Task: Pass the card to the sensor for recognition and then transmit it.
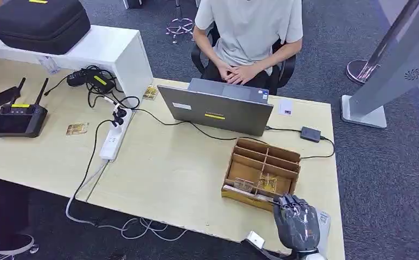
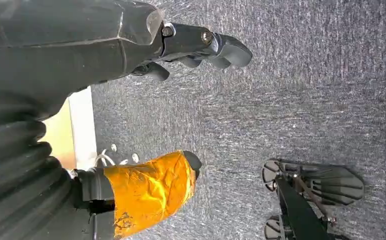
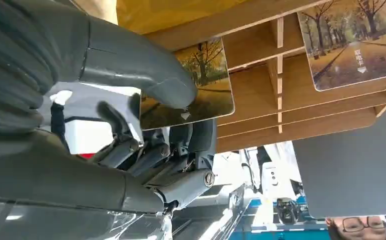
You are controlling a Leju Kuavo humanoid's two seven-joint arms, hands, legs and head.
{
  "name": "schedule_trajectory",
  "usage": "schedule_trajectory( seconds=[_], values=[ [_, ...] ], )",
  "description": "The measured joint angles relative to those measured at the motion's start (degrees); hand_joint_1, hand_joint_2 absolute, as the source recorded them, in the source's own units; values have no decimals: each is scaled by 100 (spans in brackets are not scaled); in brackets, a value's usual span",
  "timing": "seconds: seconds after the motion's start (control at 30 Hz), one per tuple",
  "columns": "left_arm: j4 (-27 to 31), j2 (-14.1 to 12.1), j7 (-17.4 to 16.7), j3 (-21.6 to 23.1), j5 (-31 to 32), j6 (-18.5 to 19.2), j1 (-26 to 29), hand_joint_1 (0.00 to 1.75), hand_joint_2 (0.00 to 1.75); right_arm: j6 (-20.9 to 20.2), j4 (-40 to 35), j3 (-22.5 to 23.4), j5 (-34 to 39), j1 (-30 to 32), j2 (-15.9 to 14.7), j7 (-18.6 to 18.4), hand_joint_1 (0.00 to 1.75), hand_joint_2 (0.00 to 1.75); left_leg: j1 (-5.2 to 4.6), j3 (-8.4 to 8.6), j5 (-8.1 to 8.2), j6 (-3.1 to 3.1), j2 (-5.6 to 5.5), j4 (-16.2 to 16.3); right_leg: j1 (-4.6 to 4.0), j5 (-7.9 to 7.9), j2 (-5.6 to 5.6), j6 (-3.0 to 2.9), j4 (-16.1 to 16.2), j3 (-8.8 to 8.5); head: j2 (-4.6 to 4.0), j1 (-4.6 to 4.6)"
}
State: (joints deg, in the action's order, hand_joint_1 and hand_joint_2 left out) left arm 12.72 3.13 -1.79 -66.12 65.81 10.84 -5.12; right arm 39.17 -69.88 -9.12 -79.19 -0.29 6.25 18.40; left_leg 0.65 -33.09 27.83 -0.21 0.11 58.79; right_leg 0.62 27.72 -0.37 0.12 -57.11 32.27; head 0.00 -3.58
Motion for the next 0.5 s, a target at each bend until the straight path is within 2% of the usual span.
schedule_trajectory(
  seconds=[0.17,0.37,0.43,0.5],
  values=[
    [0,-13,107,0,39,22,-1,0,175,9,4,37,-13,-1,0,26,175,175,0,0,0,0,0,0,0,0,0,0,0,0,0,2],
    [0,-13,65,0,57,-177,-1,0,175,11,74,18,175,-90,2,17,175,175,0,-2,0,0,1,0,0,-1,1,0,-1,-2,0,2],
    [0,-15,37,4,116,-175,-2,0,175,11,118,-61,330,-296,2,-68,175,175,0,-2,-1,0,10,0,0,-4,5,-2,-6,-1,0,2],
    [0,-24,-2,20,173,-142,-13,0,175,-26,201,-243,516,-717,-7,-351,175,175,-1,2,-5,-3,19,0,0,-8,14,-6,-8,2,0,0]
  ],
)
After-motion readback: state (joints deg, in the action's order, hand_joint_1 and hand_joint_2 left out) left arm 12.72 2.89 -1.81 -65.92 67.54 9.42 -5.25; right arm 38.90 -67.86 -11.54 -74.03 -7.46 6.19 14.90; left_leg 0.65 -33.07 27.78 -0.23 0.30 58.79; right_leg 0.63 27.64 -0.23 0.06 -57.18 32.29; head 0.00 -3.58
